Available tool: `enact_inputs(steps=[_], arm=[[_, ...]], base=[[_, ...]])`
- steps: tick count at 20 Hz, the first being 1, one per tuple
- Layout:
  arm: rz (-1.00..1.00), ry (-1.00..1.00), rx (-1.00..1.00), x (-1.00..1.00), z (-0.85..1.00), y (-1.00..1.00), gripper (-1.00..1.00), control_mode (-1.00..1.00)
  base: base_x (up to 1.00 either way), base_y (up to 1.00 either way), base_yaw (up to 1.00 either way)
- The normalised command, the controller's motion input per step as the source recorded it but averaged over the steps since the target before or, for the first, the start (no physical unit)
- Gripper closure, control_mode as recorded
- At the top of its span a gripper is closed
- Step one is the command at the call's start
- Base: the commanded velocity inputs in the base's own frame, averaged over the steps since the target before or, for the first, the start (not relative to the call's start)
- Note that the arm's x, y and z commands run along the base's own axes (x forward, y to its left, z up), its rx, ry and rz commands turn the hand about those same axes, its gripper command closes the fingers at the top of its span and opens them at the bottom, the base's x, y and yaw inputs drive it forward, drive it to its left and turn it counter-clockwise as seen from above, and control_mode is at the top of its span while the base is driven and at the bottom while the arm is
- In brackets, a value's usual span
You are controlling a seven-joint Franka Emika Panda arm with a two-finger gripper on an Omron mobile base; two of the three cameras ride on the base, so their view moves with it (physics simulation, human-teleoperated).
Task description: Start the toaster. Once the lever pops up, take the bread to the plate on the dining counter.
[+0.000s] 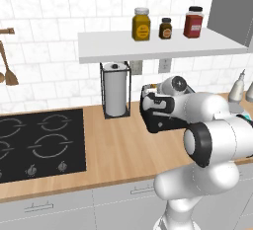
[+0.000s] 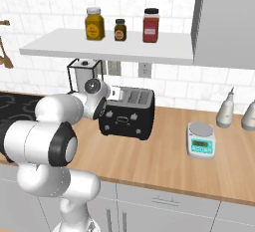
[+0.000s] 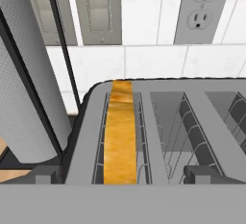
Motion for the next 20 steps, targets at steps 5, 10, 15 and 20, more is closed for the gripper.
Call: enact_inputs(steps=[5, 10, 15, 20], arm=[[0.00, 0.00, 0.00, 0.00, 0.00, 0.00, -1.00, -1.00], [0.00, 0.00, 0.00, 0.00, 0.00, 0.00, -1.00, -1.00], [0.00, 0.00, 0.00, 0.00, 0.00, 0.00, -1.00, -1.00], [0.00, 0.00, 0.00, 0.00, 0.00, 0.00, 1.00, -1.00]], base=[[0.00, 0.00, 0.00], [0.00, 0.00, 0.00], [0.00, 0.00, 0.00], [0.00, 0.00, 0.00]])
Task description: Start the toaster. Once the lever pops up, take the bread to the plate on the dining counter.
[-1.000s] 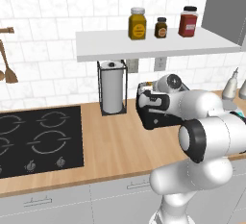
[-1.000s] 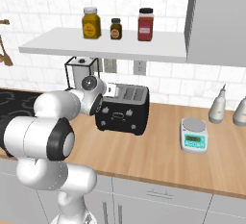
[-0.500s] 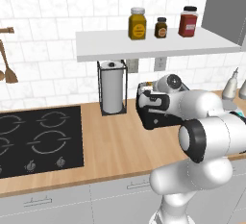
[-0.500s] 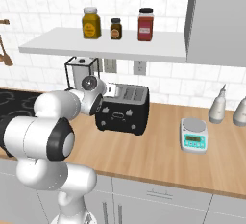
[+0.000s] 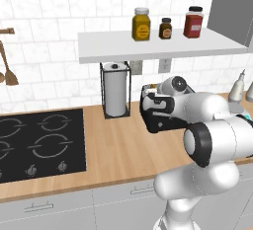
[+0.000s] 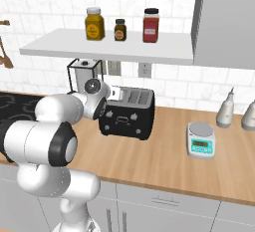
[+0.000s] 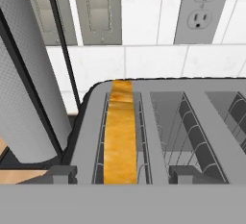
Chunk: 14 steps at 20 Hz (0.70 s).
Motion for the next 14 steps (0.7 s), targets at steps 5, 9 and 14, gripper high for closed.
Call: enact_inputs(steps=[5, 9, 14], arm=[[0.00, 0.00, 0.00, 0.00, 0.00, 0.00, 1.00, -1.00], [0.00, 0.00, 0.00, 0.00, 0.00, 0.00, 1.00, -1.00], [0.00, 0.00, 0.00, 0.00, 0.00, 0.00, 1.00, -1.00]], base=[[0.00, 0.00, 0.00], [0.00, 0.00, 0.00], [0.00, 0.00, 0.00]])
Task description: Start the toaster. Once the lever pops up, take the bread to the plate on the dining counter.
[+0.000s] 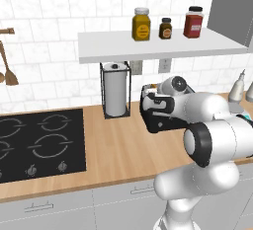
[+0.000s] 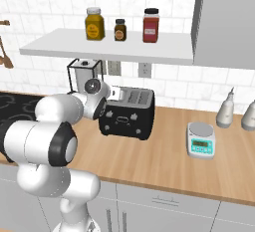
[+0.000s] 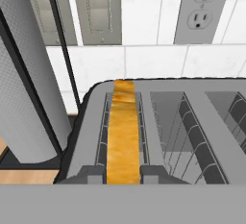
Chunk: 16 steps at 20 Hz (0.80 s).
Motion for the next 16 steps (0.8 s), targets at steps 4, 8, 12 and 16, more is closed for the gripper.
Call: enact_inputs(steps=[4, 8, 12, 16], arm=[[0.00, 0.00, 0.00, 0.00, 0.02, 0.00, 1.00, -1.00], [0.00, -0.01, 0.00, 0.00, 0.24, 0.00, 1.00, -1.00], [0.00, 0.00, 0.00, -0.05, 0.55, 0.00, 1.00, -1.00], [0.00, 0.00, 0.00, -0.20, 0.63, 0.00, 1.00, -1.00]], base=[[0.00, 0.00, 0.00], [0.00, 0.00, 0.00], [0.00, 0.00, 0.00], [0.00, 0.00, 0.00]])
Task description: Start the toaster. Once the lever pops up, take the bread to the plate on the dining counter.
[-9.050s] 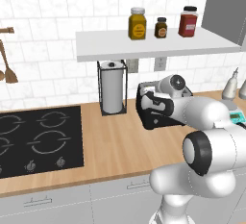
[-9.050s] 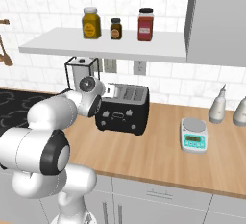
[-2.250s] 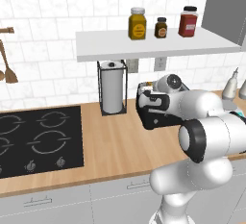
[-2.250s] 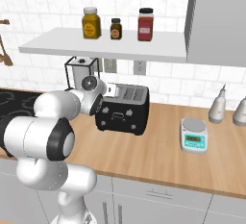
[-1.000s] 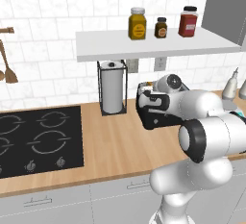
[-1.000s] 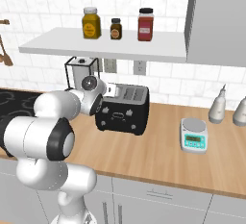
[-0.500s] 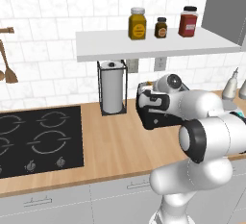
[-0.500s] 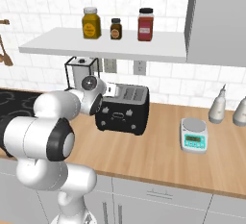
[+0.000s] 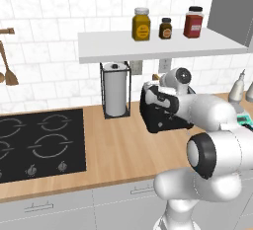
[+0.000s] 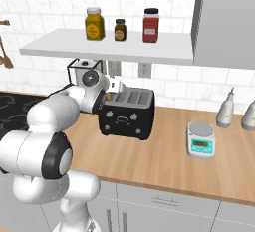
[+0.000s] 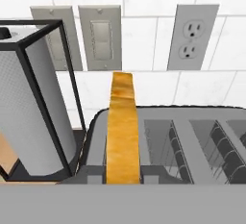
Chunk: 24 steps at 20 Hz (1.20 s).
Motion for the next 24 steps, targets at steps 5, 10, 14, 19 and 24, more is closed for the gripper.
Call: enact_inputs(steps=[5, 10, 14, 19, 24], arm=[[0.00, 0.00, -0.01, -0.80, 0.39, 0.00, 1.00, -1.00], [0.00, 0.01, 0.00, -0.70, 0.44, 0.00, 1.00, -1.00], [0.00, 0.06, 0.00, -0.78, 0.28, 0.00, 1.00, -1.00], [0.00, 0.12, -0.01, -0.77, 0.13, 0.03, 1.00, -1.00], [0.00, 0.15, 0.00, -0.79, 0.06, 0.00, 1.00, -1.00]], base=[[0.00, 0.00, 0.00], [0.00, 0.00, 0.00], [0.00, 0.00, 0.00], [0.00, 0.00, 0.00], [0.00, 0.00, 0.00]])
